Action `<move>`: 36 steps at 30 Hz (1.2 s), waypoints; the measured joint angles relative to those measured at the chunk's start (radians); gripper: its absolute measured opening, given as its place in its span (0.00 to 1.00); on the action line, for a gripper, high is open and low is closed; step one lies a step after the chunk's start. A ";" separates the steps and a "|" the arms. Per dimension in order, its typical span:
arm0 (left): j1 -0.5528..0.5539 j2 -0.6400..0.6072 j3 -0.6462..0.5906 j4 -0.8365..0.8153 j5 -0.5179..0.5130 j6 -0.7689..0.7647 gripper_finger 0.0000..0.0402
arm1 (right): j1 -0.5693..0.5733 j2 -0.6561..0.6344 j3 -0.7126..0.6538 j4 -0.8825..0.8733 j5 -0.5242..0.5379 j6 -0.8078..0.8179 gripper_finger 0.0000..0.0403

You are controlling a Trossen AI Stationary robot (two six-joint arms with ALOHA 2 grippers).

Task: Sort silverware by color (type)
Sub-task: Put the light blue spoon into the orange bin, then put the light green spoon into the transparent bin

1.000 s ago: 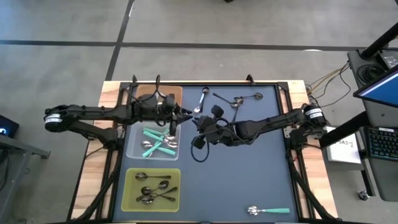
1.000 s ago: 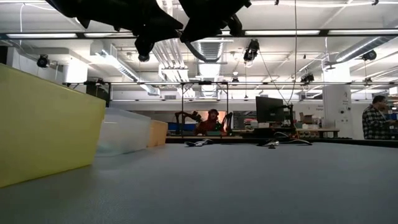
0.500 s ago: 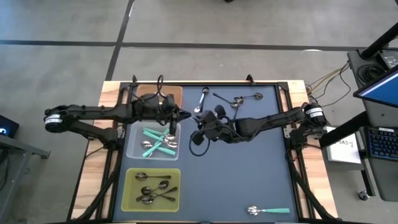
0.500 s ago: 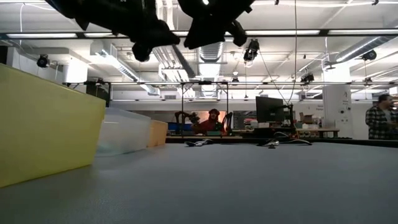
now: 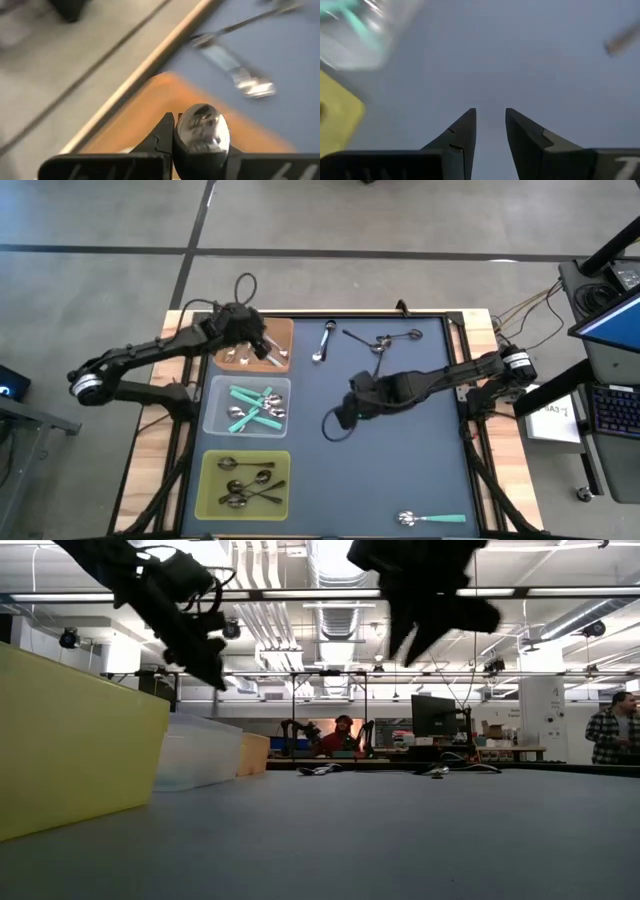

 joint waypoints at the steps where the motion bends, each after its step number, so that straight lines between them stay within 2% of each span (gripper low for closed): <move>1: 0.025 0.000 0.000 -0.017 -0.029 0.009 0.00 | 0.011 0.001 -0.002 -0.038 -0.009 0.039 0.23; 3: 0.068 0.001 0.000 -0.050 -0.057 0.017 0.01 | 0.033 0.001 -0.006 -0.087 -0.012 0.109 0.22; 9: 0.148 0.024 0.000 -0.090 -0.059 0.084 0.10 | 0.074 0.001 -0.009 -0.146 -0.012 0.238 0.23; 14: 0.152 0.032 0.000 -0.095 -0.050 0.120 0.21 | 0.113 0.001 -0.009 -0.146 -0.140 0.298 0.26; 17: 0.152 0.029 0.000 -0.117 0.040 0.103 0.28 | 0.150 0.001 -0.009 -0.148 -0.290 0.341 0.28; 20: 0.152 0.027 0.018 -0.121 0.233 0.036 0.33 | 0.196 0.002 -0.009 -0.150 -0.439 0.349 0.29; 22: 0.152 0.027 0.028 -0.102 0.376 0.012 0.34 | 0.235 0.002 -0.009 -0.154 -0.482 0.338 0.29; 24: 0.151 0.027 0.030 -0.051 0.454 -0.015 0.35 | 0.277 0.002 -0.010 -0.156 -0.487 0.319 0.29; 27: 0.152 0.027 0.032 0.019 0.438 -0.050 0.35 | 0.333 0.002 -0.011 -0.159 -0.488 0.317 0.29; 31: 0.152 0.026 0.032 0.028 0.401 -0.076 0.35 | 0.406 0.002 -0.014 -0.156 -0.488 0.385 0.29; 33: 0.152 0.026 0.032 0.015 0.420 -0.103 0.35 | 0.447 0.003 -0.014 -0.148 -0.489 0.417 0.29; 36: 0.152 0.026 0.032 0.018 0.505 -0.169 0.35 | 0.508 0.003 -0.016 -0.102 -0.518 0.426 0.29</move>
